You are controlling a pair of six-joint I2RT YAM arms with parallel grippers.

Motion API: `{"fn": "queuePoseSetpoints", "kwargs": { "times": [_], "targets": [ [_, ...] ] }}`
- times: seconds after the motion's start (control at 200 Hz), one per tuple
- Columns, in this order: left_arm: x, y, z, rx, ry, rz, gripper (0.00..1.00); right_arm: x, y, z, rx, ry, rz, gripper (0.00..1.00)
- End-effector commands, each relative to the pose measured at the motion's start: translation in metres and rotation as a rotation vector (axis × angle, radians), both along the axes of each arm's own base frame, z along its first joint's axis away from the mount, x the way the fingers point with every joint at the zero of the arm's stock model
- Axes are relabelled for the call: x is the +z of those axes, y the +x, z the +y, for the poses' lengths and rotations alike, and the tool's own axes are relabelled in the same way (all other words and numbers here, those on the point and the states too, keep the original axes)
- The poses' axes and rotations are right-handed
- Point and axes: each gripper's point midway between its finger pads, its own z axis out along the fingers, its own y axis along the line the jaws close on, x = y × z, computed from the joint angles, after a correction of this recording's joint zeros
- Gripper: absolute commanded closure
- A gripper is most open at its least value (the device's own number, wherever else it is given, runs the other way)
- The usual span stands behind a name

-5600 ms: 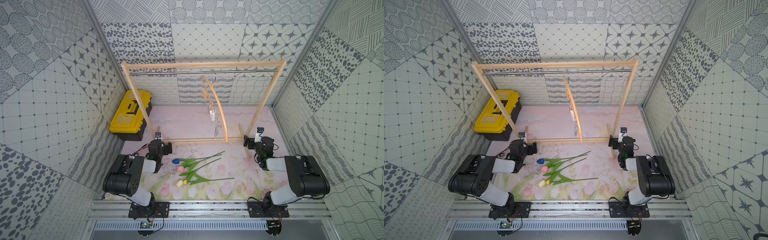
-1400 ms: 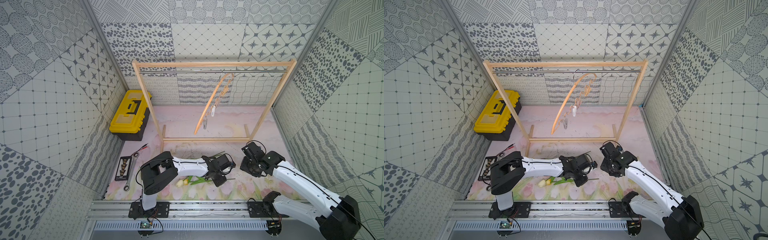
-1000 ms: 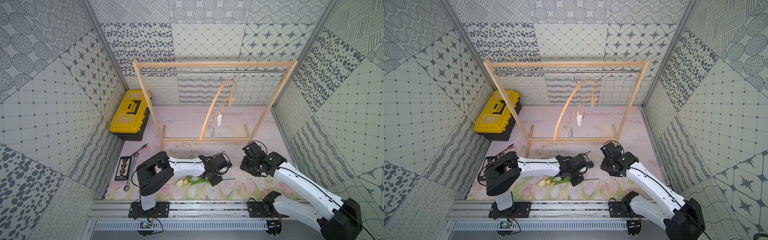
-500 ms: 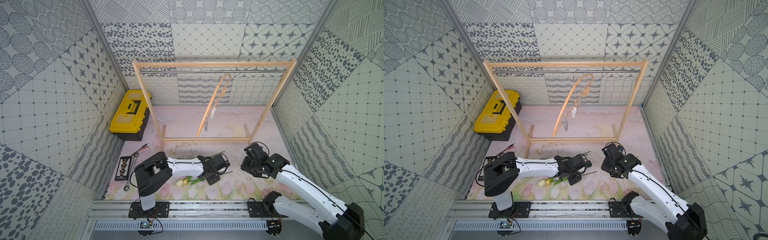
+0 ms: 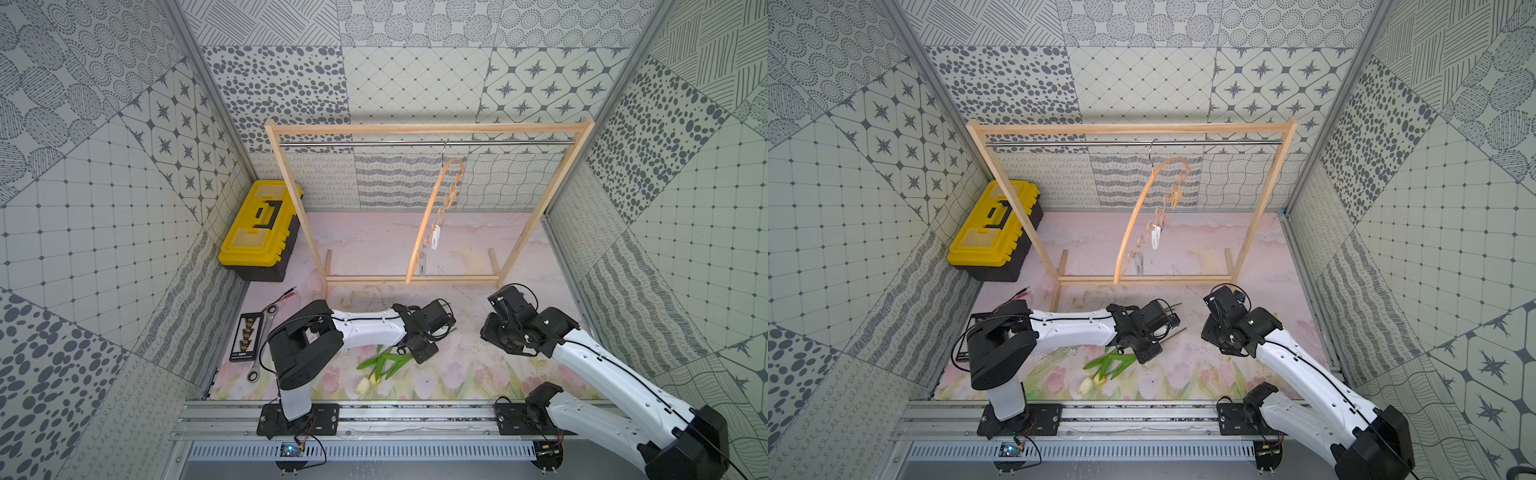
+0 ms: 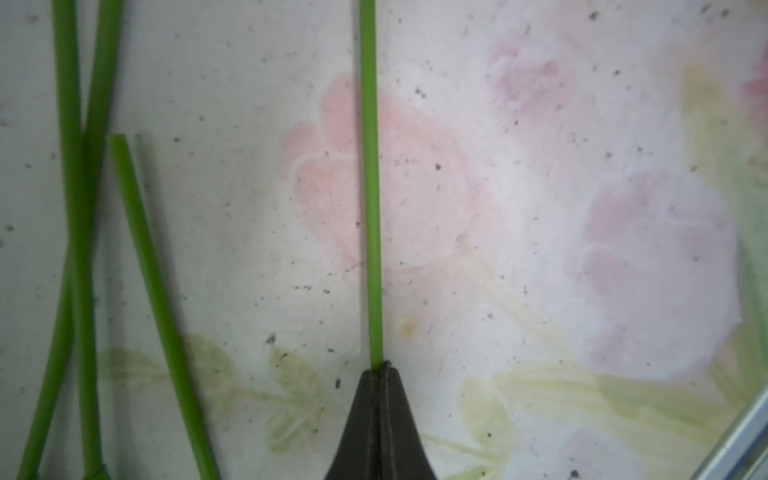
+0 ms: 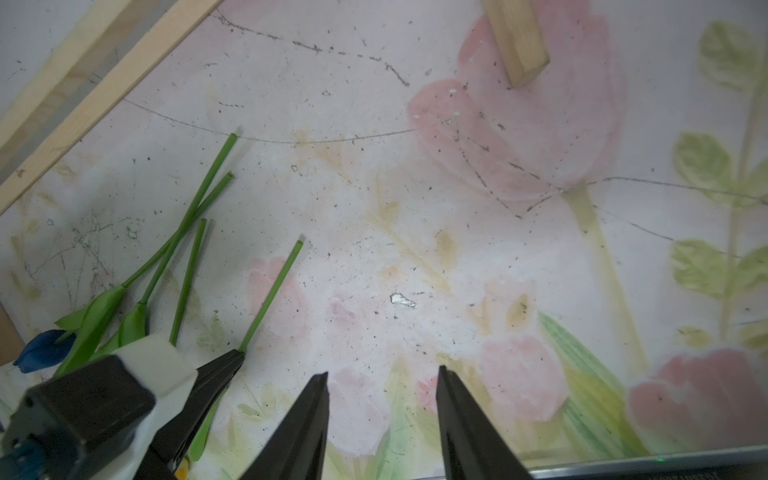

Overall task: Dry the flowers on a clothes hanger
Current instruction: Pick up the flower at the center of the board.

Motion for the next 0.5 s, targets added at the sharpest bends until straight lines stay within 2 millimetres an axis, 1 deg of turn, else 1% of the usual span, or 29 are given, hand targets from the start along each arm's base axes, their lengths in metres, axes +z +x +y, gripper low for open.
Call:
{"fn": "queuePoseSetpoints", "kwargs": {
  "times": [0.0, 0.03, 0.055, 0.18, 0.305, 0.41, 0.495],
  "targets": [
    [0.027, 0.006, 0.001, 0.082, -0.098, 0.056, 1.00, 0.022, 0.015, 0.024, 0.075, 0.114, -0.102, 0.52],
    [0.032, 0.006, 0.001, 0.090, -0.115, 0.064, 1.00, 0.027, 0.017, 0.030, 0.092, 0.147, -0.120, 0.52],
    [0.039, 0.010, -0.005, 0.093, -0.156, 0.056, 1.00, 0.032, 0.020, 0.036, 0.105, 0.180, -0.142, 0.52],
    [0.058, 0.010, -0.010, 0.093, -0.234, 0.069, 1.00, 0.049, 0.029, 0.068, 0.183, 0.331, -0.207, 0.50],
    [0.075, 0.009, -0.016, 0.078, -0.291, 0.077, 1.00, 0.063, 0.040, 0.094, 0.245, 0.396, -0.254, 0.48],
    [0.087, 0.008, -0.020, 0.069, -0.331, 0.088, 1.00, 0.065, 0.047, 0.107, 0.276, 0.371, -0.256, 0.48],
    [0.094, 0.008, -0.022, 0.058, -0.350, 0.087, 1.00, 0.060, 0.054, 0.109, 0.262, 0.344, -0.259, 0.48]
  ]
}}
